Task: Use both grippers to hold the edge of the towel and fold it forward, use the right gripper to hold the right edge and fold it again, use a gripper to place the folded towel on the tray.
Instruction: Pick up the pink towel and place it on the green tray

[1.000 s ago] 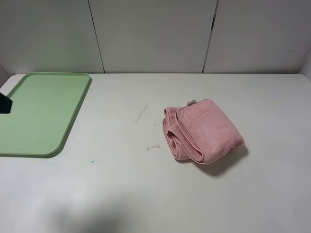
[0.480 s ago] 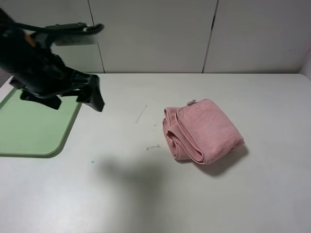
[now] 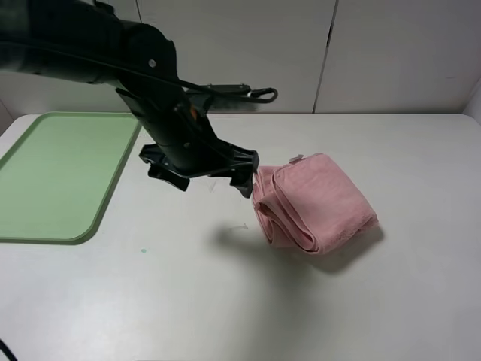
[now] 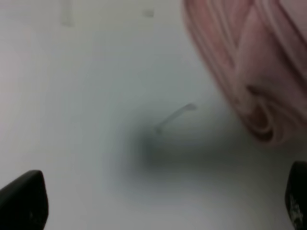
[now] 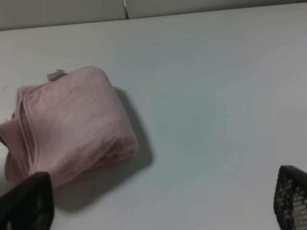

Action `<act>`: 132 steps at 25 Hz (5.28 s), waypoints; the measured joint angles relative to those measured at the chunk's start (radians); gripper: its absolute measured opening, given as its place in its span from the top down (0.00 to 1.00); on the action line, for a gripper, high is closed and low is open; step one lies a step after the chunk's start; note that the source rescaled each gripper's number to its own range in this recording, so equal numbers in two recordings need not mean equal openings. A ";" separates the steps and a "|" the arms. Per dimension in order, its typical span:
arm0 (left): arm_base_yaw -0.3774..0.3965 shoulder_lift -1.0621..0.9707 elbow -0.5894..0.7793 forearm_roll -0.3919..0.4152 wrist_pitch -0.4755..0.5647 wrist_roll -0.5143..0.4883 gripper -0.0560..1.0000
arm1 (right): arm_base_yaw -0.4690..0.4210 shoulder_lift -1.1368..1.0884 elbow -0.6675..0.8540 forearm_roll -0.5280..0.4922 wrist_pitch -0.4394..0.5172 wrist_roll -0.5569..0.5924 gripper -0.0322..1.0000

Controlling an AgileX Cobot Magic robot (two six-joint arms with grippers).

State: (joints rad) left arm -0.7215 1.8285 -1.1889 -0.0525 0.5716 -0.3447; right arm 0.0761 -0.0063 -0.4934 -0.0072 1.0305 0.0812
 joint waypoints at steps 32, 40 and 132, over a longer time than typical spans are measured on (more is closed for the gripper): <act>-0.092 0.435 -0.328 0.000 -0.114 -0.142 0.00 | 0.000 0.000 0.000 0.007 0.000 0.000 0.00; -0.093 0.444 -0.330 0.000 -0.178 -0.142 0.01 | 0.000 0.000 0.000 0.007 0.000 0.000 0.00; 0.692 -0.101 -0.120 0.083 0.207 0.195 0.80 | 0.000 0.000 0.000 0.015 0.000 0.000 0.00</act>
State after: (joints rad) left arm -0.0298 1.7272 -1.3089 0.0302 0.7790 -0.1501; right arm 0.0761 -0.0063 -0.4934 0.0075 1.0305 0.0812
